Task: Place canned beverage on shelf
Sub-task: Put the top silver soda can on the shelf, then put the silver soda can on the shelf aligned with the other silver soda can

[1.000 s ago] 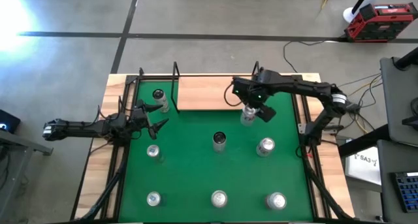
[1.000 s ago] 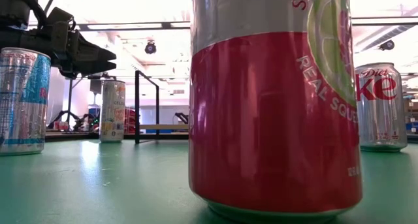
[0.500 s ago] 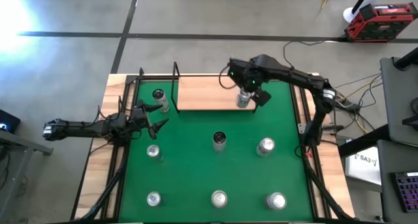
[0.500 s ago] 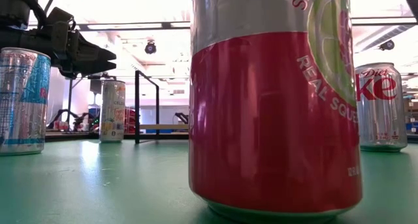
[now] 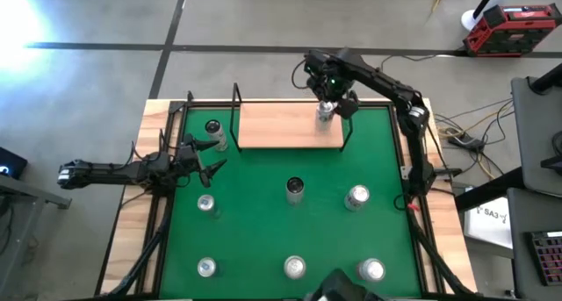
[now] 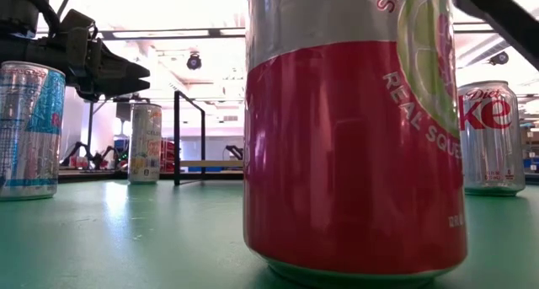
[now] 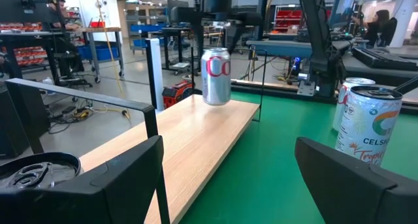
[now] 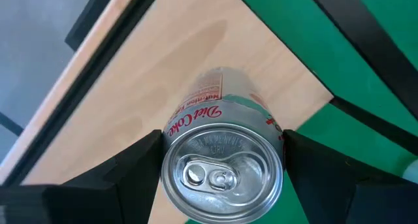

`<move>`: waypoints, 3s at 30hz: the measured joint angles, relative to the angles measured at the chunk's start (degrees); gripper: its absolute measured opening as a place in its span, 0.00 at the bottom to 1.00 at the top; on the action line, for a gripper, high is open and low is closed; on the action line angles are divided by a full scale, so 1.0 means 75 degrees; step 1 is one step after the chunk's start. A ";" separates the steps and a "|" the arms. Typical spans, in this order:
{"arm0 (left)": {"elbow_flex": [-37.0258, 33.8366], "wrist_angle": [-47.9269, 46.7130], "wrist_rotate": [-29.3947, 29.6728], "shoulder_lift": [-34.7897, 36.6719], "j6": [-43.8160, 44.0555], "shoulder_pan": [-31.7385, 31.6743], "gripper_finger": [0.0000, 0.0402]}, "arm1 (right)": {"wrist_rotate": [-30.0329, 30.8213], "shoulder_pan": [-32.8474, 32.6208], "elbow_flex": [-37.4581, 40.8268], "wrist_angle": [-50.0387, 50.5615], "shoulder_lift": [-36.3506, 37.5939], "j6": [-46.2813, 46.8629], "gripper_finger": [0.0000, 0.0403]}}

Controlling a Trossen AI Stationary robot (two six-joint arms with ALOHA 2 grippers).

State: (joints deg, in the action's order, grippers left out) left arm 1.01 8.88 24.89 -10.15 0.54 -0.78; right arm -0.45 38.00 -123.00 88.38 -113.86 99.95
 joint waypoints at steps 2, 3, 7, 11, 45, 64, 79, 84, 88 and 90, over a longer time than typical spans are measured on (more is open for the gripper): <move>-0.0002 0.0002 0.0002 0.0000 0.0000 -0.0001 0.83 | 0.0000 0.0122 -0.0314 0.0151 -0.0195 -0.0053 0.69; -0.0001 0.0001 0.0001 0.0002 0.0000 0.0000 0.83 | 0.0000 0.0181 -0.0461 0.0186 -0.0275 -0.0073 0.69; -0.0002 0.0000 0.0002 0.0000 0.0000 -0.0002 0.83 | 0.0002 0.0373 -0.0848 0.0212 -0.0484 -0.0134 0.69; -0.0001 -0.0001 0.0002 0.0000 0.0000 -0.0002 0.83 | 0.0002 0.0532 -0.0996 0.0222 -0.0658 -0.0129 0.69; -0.0002 0.0000 0.0001 0.0000 0.0000 0.0000 0.83 | -0.0128 0.0955 -0.1022 0.0156 -0.0903 -0.0008 0.71; -0.0001 0.0000 0.0002 0.0000 0.0000 0.0000 0.83 | -0.0755 0.0383 -0.1019 0.0222 -0.0555 -0.0843 0.89; -0.0002 0.0000 0.0001 0.0000 0.0000 -0.0001 0.83 | 0.0663 -0.3266 0.1798 0.0218 0.2021 0.1368 0.89; 0.0000 0.0003 0.0002 0.0000 0.0000 -0.0002 0.83 | 0.0600 -0.4392 0.3489 0.0224 0.3057 0.3005 0.89; -0.0002 0.0003 0.0002 0.0000 0.0000 -0.0002 0.83 | 0.0368 -0.5332 0.4519 0.0185 0.3623 0.4245 0.89; -0.0002 0.0000 0.0002 0.0000 0.0000 -0.0002 0.83 | 0.0206 -0.5760 0.4861 0.0156 0.3773 0.4834 0.89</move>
State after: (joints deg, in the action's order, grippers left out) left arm 0.99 8.88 24.91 -10.15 0.54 -0.80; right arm 1.10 -5.20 -86.55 89.55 -85.57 136.21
